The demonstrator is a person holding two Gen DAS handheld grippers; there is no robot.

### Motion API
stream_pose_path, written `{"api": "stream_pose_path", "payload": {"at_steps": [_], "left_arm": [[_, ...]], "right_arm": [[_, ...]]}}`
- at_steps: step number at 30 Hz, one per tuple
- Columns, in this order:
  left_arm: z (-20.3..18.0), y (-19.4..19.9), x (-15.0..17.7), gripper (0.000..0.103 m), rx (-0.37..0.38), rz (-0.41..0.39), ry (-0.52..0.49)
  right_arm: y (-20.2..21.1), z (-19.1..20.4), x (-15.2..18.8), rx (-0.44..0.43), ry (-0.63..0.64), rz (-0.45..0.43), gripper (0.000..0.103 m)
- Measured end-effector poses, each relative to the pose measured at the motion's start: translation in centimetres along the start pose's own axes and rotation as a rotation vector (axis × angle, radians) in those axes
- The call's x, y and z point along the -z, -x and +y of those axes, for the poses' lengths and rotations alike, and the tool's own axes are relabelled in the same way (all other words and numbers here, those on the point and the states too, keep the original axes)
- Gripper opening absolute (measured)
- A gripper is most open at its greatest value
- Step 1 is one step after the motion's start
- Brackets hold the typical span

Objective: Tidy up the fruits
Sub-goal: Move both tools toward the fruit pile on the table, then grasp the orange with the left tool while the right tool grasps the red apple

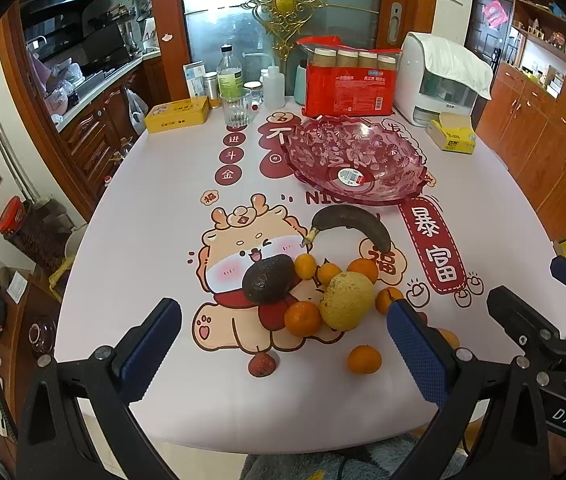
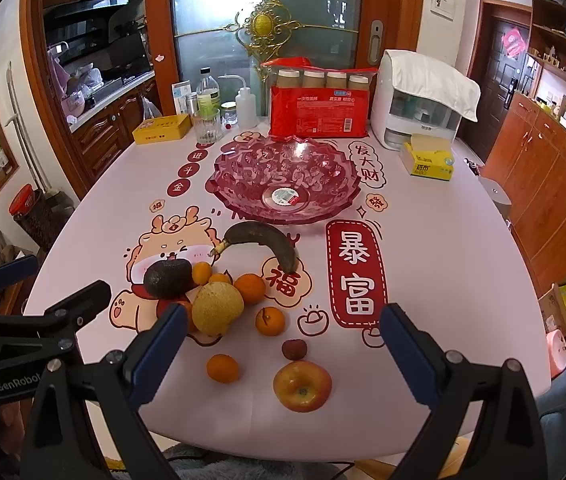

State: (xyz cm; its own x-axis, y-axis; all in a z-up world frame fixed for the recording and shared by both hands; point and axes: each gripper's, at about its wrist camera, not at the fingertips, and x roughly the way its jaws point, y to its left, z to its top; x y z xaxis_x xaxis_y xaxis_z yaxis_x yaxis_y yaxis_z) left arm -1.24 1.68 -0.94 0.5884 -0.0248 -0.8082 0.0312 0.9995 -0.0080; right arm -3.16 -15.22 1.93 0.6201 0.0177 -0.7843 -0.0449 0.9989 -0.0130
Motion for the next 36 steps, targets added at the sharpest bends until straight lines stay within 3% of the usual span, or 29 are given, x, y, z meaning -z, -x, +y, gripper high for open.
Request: {"api": "stream_pose_path", "payload": {"at_steps": [19,36], "left_arm": [[1.0,-2.0,-1.5,0.102,0.036,0.041,-0.042],[-2.2,-4.8,-0.1,0.102,0.111,0.144,-0.066]], "right_arm": [[-1.4,1.5,-0.6,0.026,-0.017,0.036,0.097],[-3.0,-3.3,1.8,0.121,-0.070,0.093,0.094]]}}
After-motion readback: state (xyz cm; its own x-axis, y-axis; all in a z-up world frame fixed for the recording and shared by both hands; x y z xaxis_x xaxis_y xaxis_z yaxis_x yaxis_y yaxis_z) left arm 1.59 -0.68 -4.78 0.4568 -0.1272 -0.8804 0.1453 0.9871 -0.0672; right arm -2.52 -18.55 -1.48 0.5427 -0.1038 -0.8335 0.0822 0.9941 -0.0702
